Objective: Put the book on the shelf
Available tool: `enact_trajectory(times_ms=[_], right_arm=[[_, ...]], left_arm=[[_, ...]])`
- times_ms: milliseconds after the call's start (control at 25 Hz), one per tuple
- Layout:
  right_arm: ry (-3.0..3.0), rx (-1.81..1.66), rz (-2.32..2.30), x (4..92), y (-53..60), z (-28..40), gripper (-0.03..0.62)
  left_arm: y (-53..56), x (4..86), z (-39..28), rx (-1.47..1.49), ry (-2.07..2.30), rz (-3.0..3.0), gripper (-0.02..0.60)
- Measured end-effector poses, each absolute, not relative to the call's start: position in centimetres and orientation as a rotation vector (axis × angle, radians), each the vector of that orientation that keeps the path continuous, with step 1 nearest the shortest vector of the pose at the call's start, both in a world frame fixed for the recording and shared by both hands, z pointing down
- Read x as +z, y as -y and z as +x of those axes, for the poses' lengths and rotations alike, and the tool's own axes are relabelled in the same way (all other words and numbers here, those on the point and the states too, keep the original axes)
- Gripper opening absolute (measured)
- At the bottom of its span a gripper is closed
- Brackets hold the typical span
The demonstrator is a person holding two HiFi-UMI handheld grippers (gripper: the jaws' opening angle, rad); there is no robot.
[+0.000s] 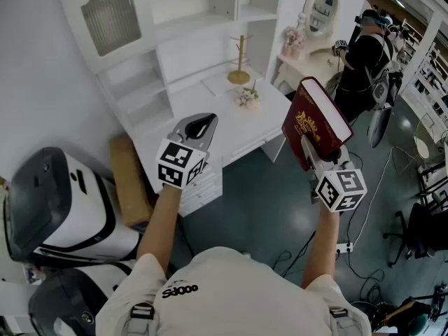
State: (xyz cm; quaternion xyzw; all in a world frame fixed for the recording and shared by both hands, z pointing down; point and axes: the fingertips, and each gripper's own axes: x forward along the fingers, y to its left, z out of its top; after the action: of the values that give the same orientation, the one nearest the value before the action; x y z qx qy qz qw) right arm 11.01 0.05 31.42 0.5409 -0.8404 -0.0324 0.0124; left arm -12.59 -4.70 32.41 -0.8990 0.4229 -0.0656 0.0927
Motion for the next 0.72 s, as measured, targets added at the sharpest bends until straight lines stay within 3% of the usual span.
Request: enact_trajectory(times_ms=[720], right_arm=[[2.732, -0.020, 1.591, 34.4, 2.9, 17.1, 0.209]], left_arm=[[6.1, 36.2, -6.2, -0.289, -1.335, -2.690, 0.015]])
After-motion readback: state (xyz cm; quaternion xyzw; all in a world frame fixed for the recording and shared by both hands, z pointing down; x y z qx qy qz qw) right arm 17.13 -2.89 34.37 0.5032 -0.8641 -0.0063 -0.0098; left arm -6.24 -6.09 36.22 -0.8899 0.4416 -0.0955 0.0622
